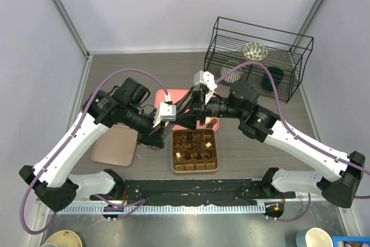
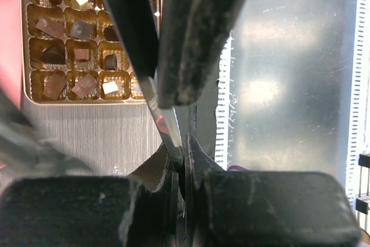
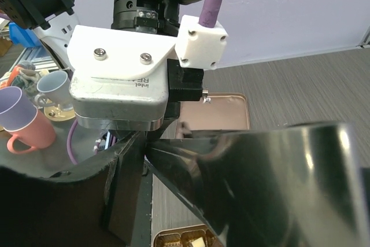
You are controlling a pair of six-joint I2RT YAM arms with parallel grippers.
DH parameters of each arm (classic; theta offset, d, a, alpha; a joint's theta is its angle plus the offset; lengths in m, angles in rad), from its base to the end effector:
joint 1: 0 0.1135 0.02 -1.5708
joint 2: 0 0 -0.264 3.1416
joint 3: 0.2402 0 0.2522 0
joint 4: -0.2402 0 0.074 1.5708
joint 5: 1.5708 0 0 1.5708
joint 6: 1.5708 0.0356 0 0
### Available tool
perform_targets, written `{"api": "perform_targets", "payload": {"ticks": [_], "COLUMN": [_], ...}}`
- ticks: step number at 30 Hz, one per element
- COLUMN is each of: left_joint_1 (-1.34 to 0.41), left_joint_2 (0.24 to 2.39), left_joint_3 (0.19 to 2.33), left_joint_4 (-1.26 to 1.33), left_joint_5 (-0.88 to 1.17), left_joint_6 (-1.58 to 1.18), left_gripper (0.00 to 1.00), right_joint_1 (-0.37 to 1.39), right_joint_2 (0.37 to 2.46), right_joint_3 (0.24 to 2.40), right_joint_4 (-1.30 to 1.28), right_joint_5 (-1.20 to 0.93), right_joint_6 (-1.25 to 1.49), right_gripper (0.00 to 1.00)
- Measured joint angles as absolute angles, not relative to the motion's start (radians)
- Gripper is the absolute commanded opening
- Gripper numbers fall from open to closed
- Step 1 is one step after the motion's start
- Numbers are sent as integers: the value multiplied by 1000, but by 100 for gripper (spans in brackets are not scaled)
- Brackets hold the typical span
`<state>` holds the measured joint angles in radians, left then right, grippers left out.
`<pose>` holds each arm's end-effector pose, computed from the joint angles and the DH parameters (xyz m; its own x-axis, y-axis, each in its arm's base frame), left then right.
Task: Pack the chocolate
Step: Adjust the clamp.
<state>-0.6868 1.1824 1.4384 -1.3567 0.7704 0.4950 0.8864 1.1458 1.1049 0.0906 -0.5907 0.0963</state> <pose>0.1288 -0.1377 0.3892 -0.2746 0.6660 -0.6935 0.9426 0.0438 -0.3312 0.1501 0.2154 0.4091 -0.0644 0.0474 -0.9968 -0.9936 0.0900 0.0685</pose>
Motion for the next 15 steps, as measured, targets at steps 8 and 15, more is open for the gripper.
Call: {"api": "perform_targets", "payload": {"ticks": [8, 15], "left_joint_1": [-687, -687], "left_joint_2": [1182, 1182], "left_joint_3": [1454, 1454], "left_joint_4": [-1370, -1370], "left_joint_5": [770, 757], "left_joint_6": [496, 496], "left_gripper": [0, 5], "right_joint_1": [888, 891], "right_joint_2": [1139, 1139], "right_joint_3": [1105, 1105], "right_joint_4": [88, 81], "right_joint_5": [-584, -555], "right_joint_6": [100, 114], "right_gripper": [36, 12]}}
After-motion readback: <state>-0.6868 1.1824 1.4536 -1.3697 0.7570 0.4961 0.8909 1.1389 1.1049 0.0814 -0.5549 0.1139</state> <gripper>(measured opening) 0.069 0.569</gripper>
